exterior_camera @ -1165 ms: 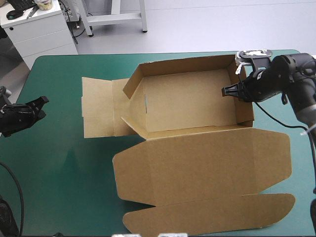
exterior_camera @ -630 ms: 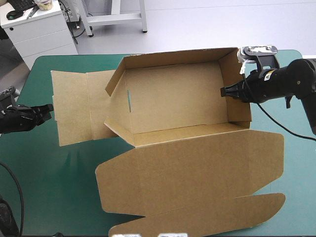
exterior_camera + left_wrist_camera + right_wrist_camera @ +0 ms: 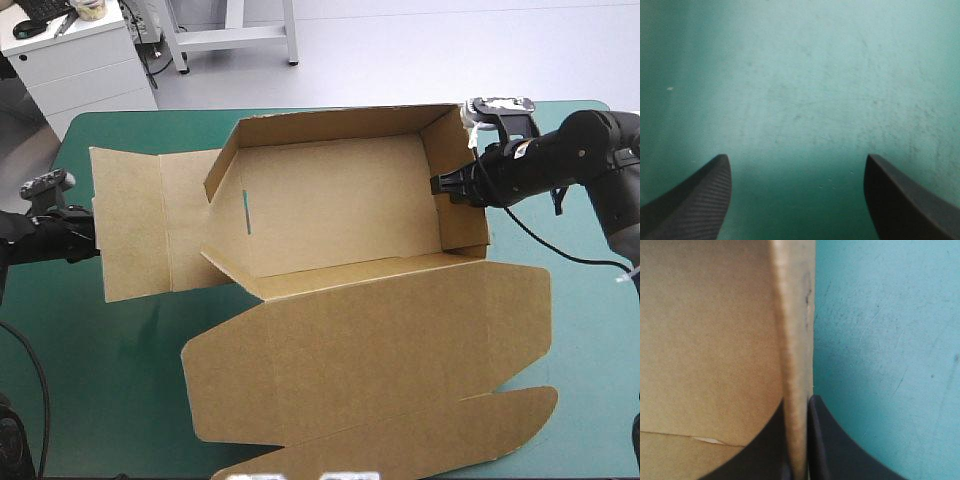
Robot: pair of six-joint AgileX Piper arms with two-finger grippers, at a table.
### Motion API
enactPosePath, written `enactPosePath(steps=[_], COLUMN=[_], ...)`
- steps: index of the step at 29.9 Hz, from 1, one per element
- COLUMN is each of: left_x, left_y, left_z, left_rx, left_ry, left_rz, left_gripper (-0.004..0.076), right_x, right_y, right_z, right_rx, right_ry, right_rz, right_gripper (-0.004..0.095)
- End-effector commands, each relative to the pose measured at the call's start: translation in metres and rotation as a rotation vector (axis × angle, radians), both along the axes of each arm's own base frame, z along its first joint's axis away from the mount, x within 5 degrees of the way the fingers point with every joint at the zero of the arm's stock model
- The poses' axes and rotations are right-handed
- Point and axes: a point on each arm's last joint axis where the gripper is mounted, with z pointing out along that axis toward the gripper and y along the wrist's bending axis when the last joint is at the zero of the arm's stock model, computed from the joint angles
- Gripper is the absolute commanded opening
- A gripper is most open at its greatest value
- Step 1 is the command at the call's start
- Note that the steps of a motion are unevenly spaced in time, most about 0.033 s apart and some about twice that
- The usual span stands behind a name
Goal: Fold the box
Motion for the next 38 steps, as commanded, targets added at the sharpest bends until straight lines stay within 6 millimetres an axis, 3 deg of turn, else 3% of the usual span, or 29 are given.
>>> enactPosePath(steps=[1,12,16,23,30,38], left_x=[0.001,-0.008,-0.01,-0.014,-0.015,-0.021], left_y=[-0.023,-0.059,-0.062,-0.087,-0.092,-0.124], left_z=[0.021,0.055,0.056,0.062,0.068,0.069], left_rx=[-0.116,-0.483,-0.493,-0.565,-0.628,-0.646], left_ry=[-0.08,-0.295,-0.308,-0.319,-0.346,-0.321], left_rz=[-0.044,-0.382,-0.419,-0.535,-0.548,-0.669], left_gripper=[0.0521,0.0521,0.0521,0.0521,0.0521,0.0521], right_x=[-0.004,0.02,0.026,0.033,0.04,0.041], right_y=[0.002,0.004,0.004,0.002,0.0,0.0], right_z=[0.023,0.009,0.005,-0.002,-0.008,-0.008], right_rx=[0.083,0.058,0.061,0.033,-0.006,0.007], right_ry=[-0.123,-0.141,-0.149,-0.138,-0.132,-0.136], right_rz=[-0.007,-0.025,-0.035,-0.043,-0.063,-0.076], right_gripper=[-0.0001,-0.0001,-0.0001,-0.0001,-0.0001,0.0])
